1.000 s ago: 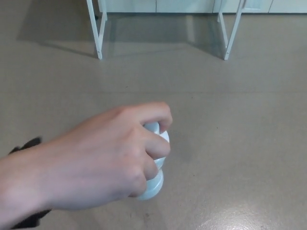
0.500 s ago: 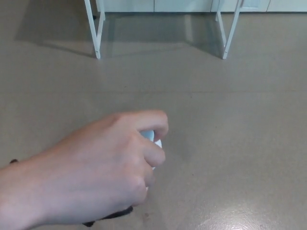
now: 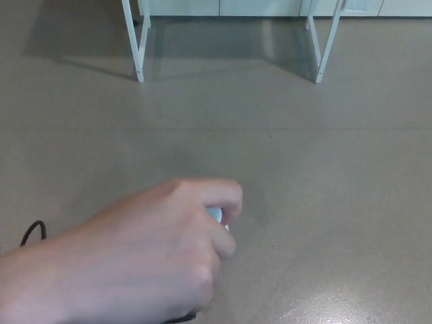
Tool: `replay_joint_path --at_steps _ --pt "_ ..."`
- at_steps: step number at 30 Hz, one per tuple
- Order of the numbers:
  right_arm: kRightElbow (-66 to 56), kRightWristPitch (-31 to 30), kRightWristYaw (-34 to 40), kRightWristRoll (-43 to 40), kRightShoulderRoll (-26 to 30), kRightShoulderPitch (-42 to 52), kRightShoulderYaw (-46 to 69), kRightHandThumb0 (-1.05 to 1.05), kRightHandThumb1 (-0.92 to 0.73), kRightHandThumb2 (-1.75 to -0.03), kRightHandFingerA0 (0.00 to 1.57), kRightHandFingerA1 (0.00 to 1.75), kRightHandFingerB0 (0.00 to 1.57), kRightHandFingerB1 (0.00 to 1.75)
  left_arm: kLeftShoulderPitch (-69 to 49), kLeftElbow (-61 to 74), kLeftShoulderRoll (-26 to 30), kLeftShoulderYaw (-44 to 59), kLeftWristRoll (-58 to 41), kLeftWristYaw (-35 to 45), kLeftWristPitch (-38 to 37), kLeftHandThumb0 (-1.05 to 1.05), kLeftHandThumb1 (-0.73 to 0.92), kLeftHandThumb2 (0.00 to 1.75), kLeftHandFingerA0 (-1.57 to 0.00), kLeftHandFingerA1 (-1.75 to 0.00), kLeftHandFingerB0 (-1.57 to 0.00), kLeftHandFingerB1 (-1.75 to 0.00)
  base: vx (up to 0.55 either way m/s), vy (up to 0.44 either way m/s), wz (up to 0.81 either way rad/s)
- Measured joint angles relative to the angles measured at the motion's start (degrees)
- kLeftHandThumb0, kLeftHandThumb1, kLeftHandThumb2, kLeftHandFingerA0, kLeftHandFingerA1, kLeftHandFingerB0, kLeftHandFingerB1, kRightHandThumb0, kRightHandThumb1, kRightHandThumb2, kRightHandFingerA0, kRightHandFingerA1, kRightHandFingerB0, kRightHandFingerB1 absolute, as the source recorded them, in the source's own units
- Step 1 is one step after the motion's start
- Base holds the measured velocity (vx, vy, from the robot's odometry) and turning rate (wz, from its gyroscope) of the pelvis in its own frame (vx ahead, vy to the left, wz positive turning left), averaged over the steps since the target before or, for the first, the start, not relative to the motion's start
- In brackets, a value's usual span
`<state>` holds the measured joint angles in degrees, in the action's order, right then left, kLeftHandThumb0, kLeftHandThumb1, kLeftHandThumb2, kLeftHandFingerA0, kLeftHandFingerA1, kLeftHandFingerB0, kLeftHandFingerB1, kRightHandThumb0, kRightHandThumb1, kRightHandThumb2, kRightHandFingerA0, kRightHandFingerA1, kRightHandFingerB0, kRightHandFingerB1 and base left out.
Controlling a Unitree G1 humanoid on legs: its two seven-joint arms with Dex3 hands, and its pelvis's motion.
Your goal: The robot picks up a bottle from a person using its left hand and walk towards the table in frontand put the bottle on the table.
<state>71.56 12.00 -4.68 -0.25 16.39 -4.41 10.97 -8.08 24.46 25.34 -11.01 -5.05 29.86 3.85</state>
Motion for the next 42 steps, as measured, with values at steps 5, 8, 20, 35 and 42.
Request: replay_joint_path --at_steps 5,8,20,35,42 --pt "0.0 0.0 0.4 0.3 0.0 -0.6 -0.9 -0.31 -0.54 -0.67 0.54 0.5 0.33 0.41 0.8 1.4 -0.6 -1.4 2.4 -1.2 1.2 -0.31 0.22 0.82 -0.02 -0.47 0.0 -0.49 0.0 0.0 0.0" --pt "0.0 0.0 0.5 0.4 0.0 -0.7 -1.0 -0.32 -0.55 -0.68 0.51 0.49 0.36 0.42 0.9 2.0 -1.6 -2.5 5.0 -2.9 1.9 -0.19 0.8 0.64 -1.15 -0.56 -0.43 -0.34 0.0 0.0 0.0" --pt "0.0 0.0 0.5 0.5 0.0 -1.3 -1.8 -0.29 -0.61 -0.58 0.6 0.45 0.44 0.36 1.4 0.8 -8.0 -7.5 16.5 -11.5 2.9 -0.13 0.82 0.68 -0.99 -1.04 -0.83 -0.75 0.0 0.0 0.0" --pt "0.7 0.0 1.1 2.3 0.0 -2.0 -4.0 -0.3 -0.64 -0.59 0.64 0.45 0.45 0.37 -2.5 0.6 -11.2 -7.4 24.4 -18.1 2.7 -0.11 0.77 0.72 -1.0 -1.07 -0.85 -0.76 0.0 0.0 0.0" --pt "0.8 0.0 1.2 2.7 0.1 -2.2 -4.6 -0.29 -0.63 -0.59 0.66 0.45 0.44 0.37 -3.8 0.6 -13.7 -4.8 20.4 -17.2 2.6 -0.12 0.79 0.72 -0.95 -1.06 -0.81 -0.78 0.0 0.0 0.0"
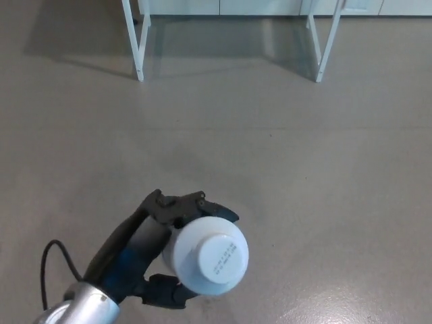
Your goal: The robot picks up a bottle from a person using its left hand and walk towards the table in frontand put the bottle on the table.
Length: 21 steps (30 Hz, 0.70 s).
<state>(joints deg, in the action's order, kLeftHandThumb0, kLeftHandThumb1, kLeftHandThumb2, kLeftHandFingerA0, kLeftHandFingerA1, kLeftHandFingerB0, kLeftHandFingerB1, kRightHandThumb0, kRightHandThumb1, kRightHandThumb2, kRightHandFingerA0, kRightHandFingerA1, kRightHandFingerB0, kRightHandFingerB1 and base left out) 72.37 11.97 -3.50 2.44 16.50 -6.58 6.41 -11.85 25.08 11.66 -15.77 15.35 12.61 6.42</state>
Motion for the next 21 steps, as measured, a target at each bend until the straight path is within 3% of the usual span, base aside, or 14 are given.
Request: replay_joint_path --at_steps 5,6,8,10,11,12,13,14,21 --pt "0.0 0.0 0.0 0.2 0.0 0.0 -0.2 -0.3 -0.64 -0.59 0.65 0.44 0.44 0.37 -0.2 0.0 -1.3 2.0 -4.4 2.0 0.4 -0.13 0.8 0.72 -1.05 -1.01 -0.82 -0.77 0.0 0.0 0.0" --pt "0.0 0.0 0.0 0.3 0.0 0.0 -0.3 -0.38 -0.55 -0.74 0.6 0.53 0.41 0.46 -0.2 0.0 -1.7 2.4 -5.5 2.6 0.6 -0.13 0.78 0.74 -1.06 -1.02 -0.83 -0.79 0.0 0.0 0.0" --pt "0.0 0.0 0.0 0.4 0.0 0.0 -0.4 -0.39 -0.55 -0.74 0.6 0.53 0.41 0.46 -0.2 0.1 -2.4 3.2 -7.4 3.4 0.9 -0.12 0.78 0.75 -1.05 -1.01 -0.83 -0.79 0.0 0.0 0.0" --pt "0.0 0.0 0.0 0.4 0.0 0.0 -0.5 -0.37 -0.55 -0.73 0.61 0.54 0.41 0.46 -0.2 0.2 -2.8 3.7 -9.1 4.2 1.4 -0.12 0.78 0.75 -1.04 -1.03 -0.83 -0.79 0.0 0.0 0.0" --pt "0.0 0.0 0.0 0.4 0.0 0.0 -0.6 -0.29 -0.64 -0.59 0.66 0.45 0.46 0.37 -0.2 0.3 -3.0 3.9 -9.8 4.5 1.6 -0.12 0.76 0.77 -1.04 -1.09 -0.83 -0.8 0.0 0.0 0.0" --pt "0.0 0.0 0.0 0.4 0.0 -0.1 -0.6 -0.39 -0.54 -0.74 0.61 0.54 0.42 0.46 -0.2 0.6 -3.2 4.2 -10.9 5.0 2.0 -0.12 0.75 0.78 -1.05 -1.1 -0.83 -0.8 0.0 0.0 0.0" --pt "0.0 0.0 0.0 0.4 0.0 -0.1 -0.6 -0.39 -0.54 -0.74 0.61 0.54 0.42 0.46 -0.3 0.9 -3.5 4.5 -11.9 5.4 2.4 -0.12 0.75 0.78 -1.05 -1.1 -0.83 -0.8 0.0 0.0 0.0" --pt "0.0 0.0 0.0 0.5 0.0 -0.1 -0.6 -0.31 -0.64 -0.59 0.67 0.45 0.46 0.37 -0.4 1.1 -3.8 4.7 -12.7 5.7 2.7 -0.12 0.75 0.79 -1.06 -1.11 -0.84 -0.79 0.0 0.0 0.0" --pt "0.2 -0.1 0.0 0.7 0.1 -0.4 -0.8 -0.31 -0.62 -0.58 0.7 0.45 0.49 0.38 -1.0 3.0 -5.0 6.1 -18.4 7.5 5.4 -0.12 0.73 0.83 -1.03 -1.19 -0.84 -0.79 0.0 0.0 0.0"
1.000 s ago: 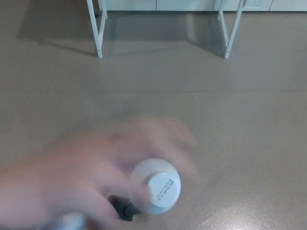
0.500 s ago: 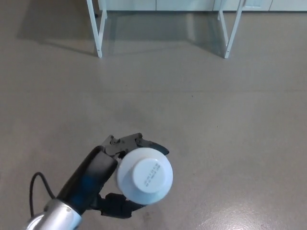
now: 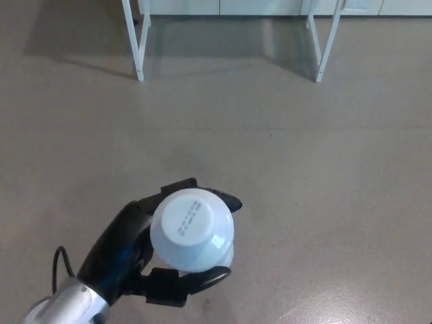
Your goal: The robot picks up a bottle from a person using its left hand and walk towards the table in frontand put the bottle on the table.
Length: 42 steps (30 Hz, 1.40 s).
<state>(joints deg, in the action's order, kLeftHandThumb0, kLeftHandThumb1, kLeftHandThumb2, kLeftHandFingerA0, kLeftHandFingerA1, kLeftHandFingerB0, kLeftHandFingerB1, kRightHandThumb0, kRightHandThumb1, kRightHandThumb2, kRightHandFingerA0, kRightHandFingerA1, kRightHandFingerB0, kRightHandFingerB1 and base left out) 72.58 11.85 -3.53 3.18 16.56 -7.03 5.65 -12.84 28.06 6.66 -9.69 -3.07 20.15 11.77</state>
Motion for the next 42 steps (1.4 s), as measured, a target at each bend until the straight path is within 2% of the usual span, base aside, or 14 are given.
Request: replay_joint_path --at_steps 13,21,22,23,28,36,37,42 --pt "0.4 -1.0 0.0 0.8 0.6 -0.4 -0.4 -0.31 -0.62 -0.58 0.7 0.45 0.49 0.38 -0.2 1.3 0.6 0.3 -3.4 0.9 2.2 -0.11 0.72 0.87 -1.02 -1.17 -0.84 -0.8 -0.02 -0.011 0.0" --pt "0.5 -1.1 -0.3 0.9 1.3 -0.4 -0.4 -0.3 -0.64 -0.59 0.71 0.46 0.48 0.38 -0.2 1.3 0.8 0.3 -4.1 1.0 2.6 -0.1 0.76 0.8 -1.01 -1.17 -0.84 -0.78 0.1 0.192 -0.08" --pt "0.5 -1.1 -0.2 0.9 1.3 -0.4 -0.4 -0.4 -0.55 -0.78 0.65 0.57 0.47 0.5 -0.4 0.9 0.9 0.3 -4.1 1.0 2.9 -0.11 0.76 0.81 -1.02 -1.18 -0.84 -0.77 0.25 0.334 -0.43" --pt "0.5 -1.2 -0.3 0.9 1.0 -0.4 -0.5 -0.4 -0.55 -0.78 0.65 0.57 0.47 0.5 -0.4 1.1 1.4 0.4 -4.1 1.0 2.9 -0.11 0.76 0.81 -1.02 -1.18 -0.84 -0.77 0.24 0.302 -0.08" --pt "0.4 -1.2 -0.6 1.1 0.7 -0.6 -0.8 -0.4 -0.54 -0.77 0.65 0.57 0.47 0.5 -0.3 0.8 2.6 0.7 -4.1 0.8 2.9 -0.12 0.77 0.81 -0.98 -1.2 -0.82 -0.79 0.24 0.131 0.08" --pt "0.4 -1.2 -0.8 1.2 0.8 -0.6 -0.8 -0.39 -0.54 -0.77 0.65 0.57 0.48 0.5 -0.4 0.8 2.9 0.4 -4.1 0.7 2.9 -0.12 0.76 0.8 -1.02 -1.19 -0.82 -0.79 0.3 -0.093 0.12" --pt "0.5 -1.2 -0.8 1.2 0.8 -0.5 -0.8 -0.3 -0.63 -0.58 0.71 0.46 0.51 0.39 -0.4 0.7 3.0 0.5 -4.1 0.7 3.0 -0.12 0.75 0.81 -1.02 -1.19 -0.82 -0.79 0.46 -0.193 -0.26" --pt "0.4 -1.3 -0.9 1.2 1.5 -0.8 -0.7 -0.31 -0.62 -0.58 0.69 0.45 0.53 0.39 -0.4 0.6 2.6 0.4 -4.2 0.6 3.2 -0.12 0.76 0.81 -1.0 -1.17 -0.83 -0.78 0.39 -0.196 0.24"
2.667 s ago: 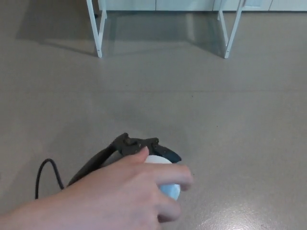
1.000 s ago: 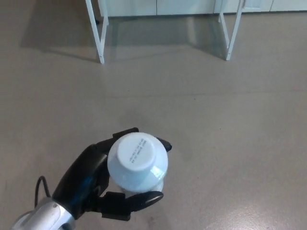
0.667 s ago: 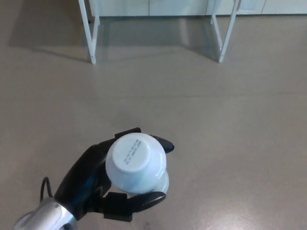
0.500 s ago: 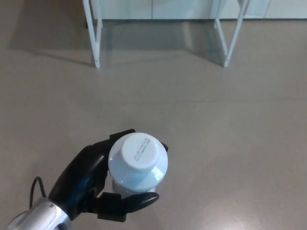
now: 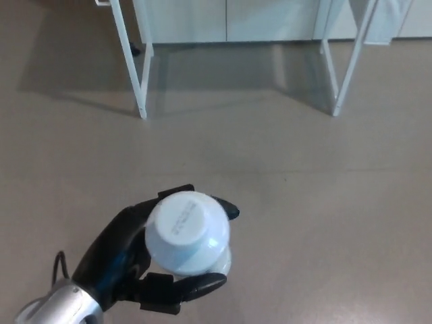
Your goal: The robot picks up a bottle from a person using its left hand and walk towards the table in frontand put the bottle on the table.
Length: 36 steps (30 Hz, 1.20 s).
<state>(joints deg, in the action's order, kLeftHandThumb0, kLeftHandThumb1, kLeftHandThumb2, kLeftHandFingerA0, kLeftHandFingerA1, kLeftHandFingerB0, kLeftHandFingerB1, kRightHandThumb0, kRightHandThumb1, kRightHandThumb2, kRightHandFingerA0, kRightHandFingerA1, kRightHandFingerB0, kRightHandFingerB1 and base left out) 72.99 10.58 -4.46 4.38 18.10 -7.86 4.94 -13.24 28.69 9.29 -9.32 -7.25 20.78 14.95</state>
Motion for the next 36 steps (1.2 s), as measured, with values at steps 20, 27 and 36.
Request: replay_joint_path --at_steps 20,27,36 --pt "0.0 -0.2 -0.2 0.0 -0.6 0.8 -0.3 -0.4 -0.54 -0.78 0.64 0.57 0.47 0.5 -1.3 0.2 0.5 1.2 -0.3 -0.3 0.0 -0.12 0.75 0.82 -0.98 -1.1 -0.83 -0.78 0.43 0.069 -0.12" --pt "0.1 -0.3 -0.2 0.1 -1.0 0.7 -0.6 -0.41 -0.54 -0.77 0.63 0.56 0.46 0.49 -0.9 -0.1 0.2 1.8 -0.9 -0.2 0.0 -0.11 0.75 0.83 -1.0 -1.13 -0.84 -0.76 0.48 -0.081 0.13" --pt "0.1 -0.3 -0.1 0.1 -0.3 0.7 -0.6 -0.41 -0.55 -0.79 0.64 0.57 0.48 0.51 -0.7 0.6 -0.1 2.0 -1.2 0.0 0.0 -0.1 0.77 0.82 -1.03 -1.18 -0.82 -0.81 0.41 -0.038 -0.02"
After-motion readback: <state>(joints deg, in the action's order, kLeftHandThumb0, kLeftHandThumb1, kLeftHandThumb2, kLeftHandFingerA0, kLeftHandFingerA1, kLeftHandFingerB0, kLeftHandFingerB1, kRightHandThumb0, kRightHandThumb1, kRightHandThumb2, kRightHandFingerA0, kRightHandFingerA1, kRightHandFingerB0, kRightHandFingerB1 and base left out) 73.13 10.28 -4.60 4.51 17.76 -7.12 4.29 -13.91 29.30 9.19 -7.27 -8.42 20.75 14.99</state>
